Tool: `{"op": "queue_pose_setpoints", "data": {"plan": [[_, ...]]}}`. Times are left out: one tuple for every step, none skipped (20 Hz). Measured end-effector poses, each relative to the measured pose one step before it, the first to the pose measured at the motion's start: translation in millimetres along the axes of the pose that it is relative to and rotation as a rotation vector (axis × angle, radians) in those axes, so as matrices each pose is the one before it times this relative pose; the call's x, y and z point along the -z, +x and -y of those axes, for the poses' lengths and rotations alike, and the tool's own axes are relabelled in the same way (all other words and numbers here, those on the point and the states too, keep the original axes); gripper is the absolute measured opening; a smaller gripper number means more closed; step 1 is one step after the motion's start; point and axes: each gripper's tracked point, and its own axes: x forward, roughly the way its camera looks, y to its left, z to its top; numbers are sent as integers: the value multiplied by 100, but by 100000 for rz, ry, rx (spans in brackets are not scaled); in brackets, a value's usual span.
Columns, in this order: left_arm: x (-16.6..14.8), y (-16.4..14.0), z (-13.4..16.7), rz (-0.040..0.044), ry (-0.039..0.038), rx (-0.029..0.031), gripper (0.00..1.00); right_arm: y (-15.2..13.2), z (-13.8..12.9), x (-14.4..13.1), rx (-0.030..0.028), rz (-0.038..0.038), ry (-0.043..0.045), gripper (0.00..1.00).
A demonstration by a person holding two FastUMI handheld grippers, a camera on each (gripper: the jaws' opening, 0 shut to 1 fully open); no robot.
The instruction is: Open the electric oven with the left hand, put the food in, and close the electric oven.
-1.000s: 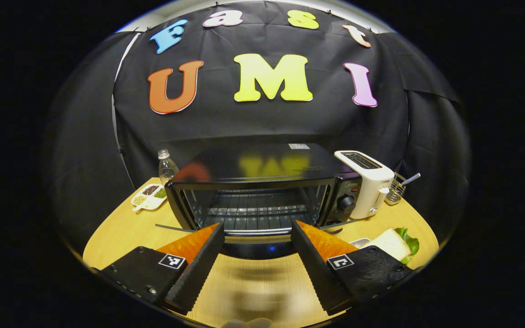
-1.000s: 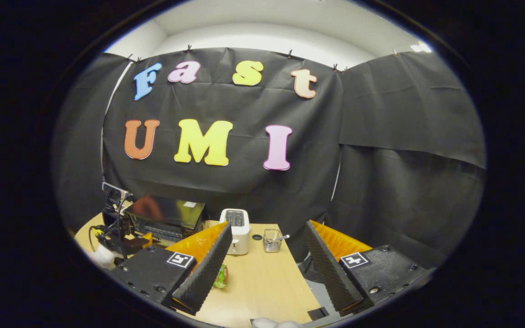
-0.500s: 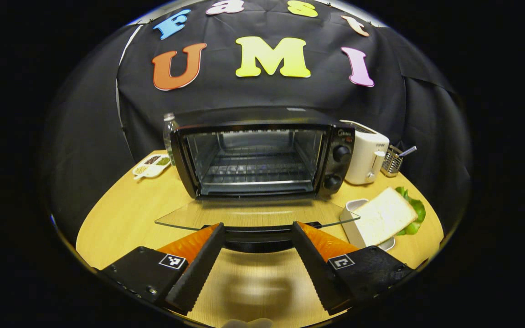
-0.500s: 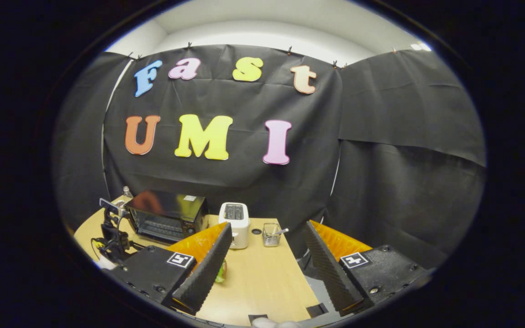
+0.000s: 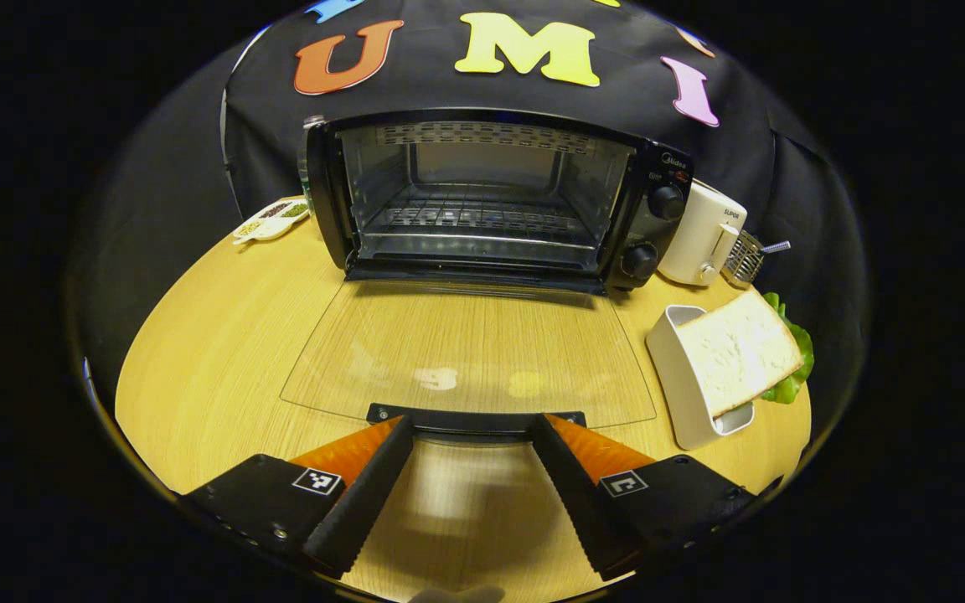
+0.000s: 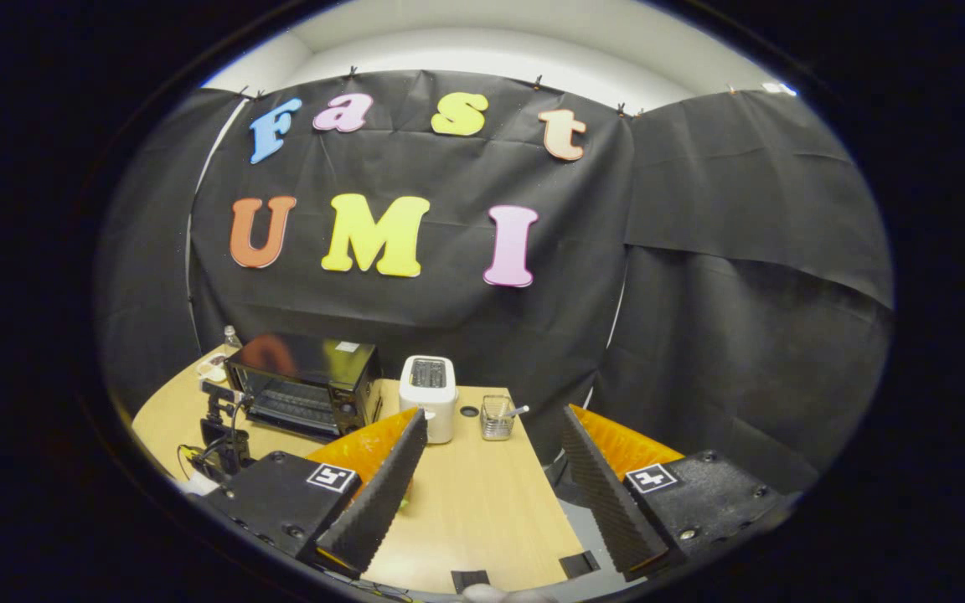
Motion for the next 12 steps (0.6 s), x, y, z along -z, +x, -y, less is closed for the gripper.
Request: {"op": "queue_pose_setpoints", "data": {"plan": [[237, -108, -84, -1824, 464, 83, 96, 127, 62, 135, 112, -108, 156, 95], [152, -85, 38, -780, -137, 63, 97, 197, 18, 366, 120, -808, 171, 100], [-1, 8, -64, -360, 813, -80, 98, 112, 16, 308, -240, -839, 777, 100], [-75, -73, -51, -311, 760, -67, 98, 118, -36, 288, -333, -826, 1347, 100], [-579, -174, 12, 2075, 792, 183, 98, 180, -4, 144, -159, -634, 1343, 100], [-476, -200, -23, 2135, 680, 83, 97, 185, 29, 201, -182, -409, 997, 100], [-567, -387, 414, 2722, 963, 2252, 96, 225, -44, 188, -100, -326, 468, 100], [-257, -647, 394, 1386, 1311, 1732, 96, 288, 76, 94, 141, 463, -486, 100], [-603, -608, -164, 3387, 2142, 641, 96, 432, 72, 254, 489, -221, -1458, 95], [-842, -905, -159, 3993, 2279, 248, 96, 377, 65, 506, 95, -1181, -1505, 100], [-824, -1083, -330, 3466, 1922, -120, 95, 417, -142, 419, -557, -1100, -688, 100], [-1201, -1309, -354, 4551, 1348, 251, 96, 441, -355, 518, -1167, -1474, -17, 96]]}}
